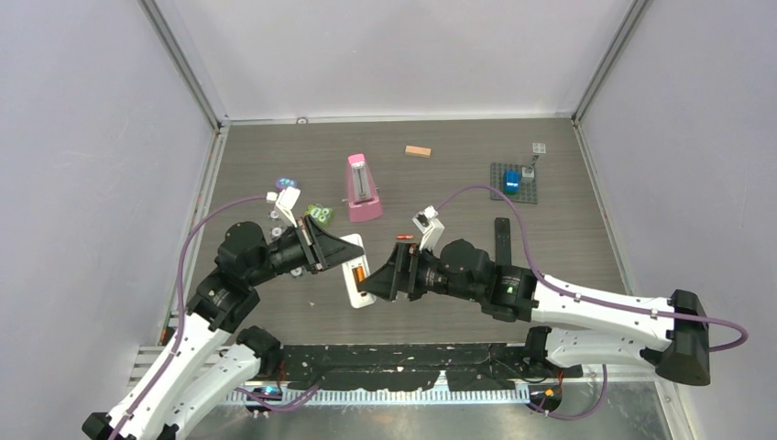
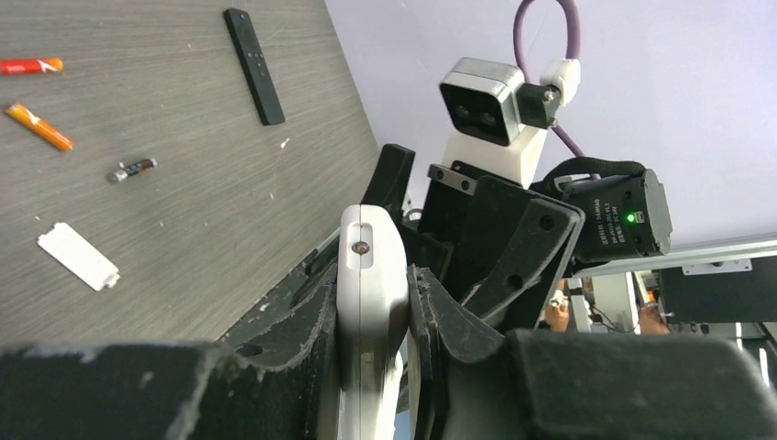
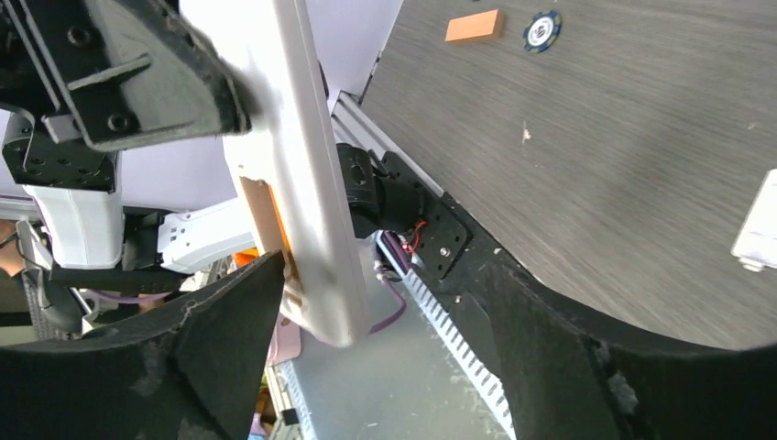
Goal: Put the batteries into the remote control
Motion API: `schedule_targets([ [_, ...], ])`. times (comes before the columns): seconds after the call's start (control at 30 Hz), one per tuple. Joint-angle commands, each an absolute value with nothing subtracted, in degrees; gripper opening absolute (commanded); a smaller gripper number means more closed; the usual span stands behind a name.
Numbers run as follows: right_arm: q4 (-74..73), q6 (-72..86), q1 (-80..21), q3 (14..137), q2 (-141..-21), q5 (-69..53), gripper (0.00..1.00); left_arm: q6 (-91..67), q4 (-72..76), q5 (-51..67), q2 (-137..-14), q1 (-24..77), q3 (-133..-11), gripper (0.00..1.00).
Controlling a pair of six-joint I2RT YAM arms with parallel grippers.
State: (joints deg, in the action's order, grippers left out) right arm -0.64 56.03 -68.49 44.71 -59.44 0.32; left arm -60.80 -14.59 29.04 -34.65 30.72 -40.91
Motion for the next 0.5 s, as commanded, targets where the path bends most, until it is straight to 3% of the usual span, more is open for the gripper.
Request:
schedule_targets([
  [0.0, -2.8, 54.5, -67.6, 44.4, -53.2, 5.4, 0.88, -56.0, -9.5, 31.1, -35.0, 28.7, -40.6, 0.0],
  [0.17, -9.5, 51.4, -63.4, 44.2, -50.5, 6.1, 0.85, -52.2, -9.0, 33.7, -36.8, 23.6, -38.2, 0.0],
  [0.3, -18.9, 43.3, -57.9, 45.6, -53.2, 9.5, 0.71, -52.0, -7.8, 35.5, -38.1, 19.8, -36.1, 0.0],
  [0.47, -23.0, 29.8, -55.1, 49.7, -65.2, 12.9, 0.58, -51.8, -6.2, 35.4, -39.2, 17.1, -33.6, 0.0],
])
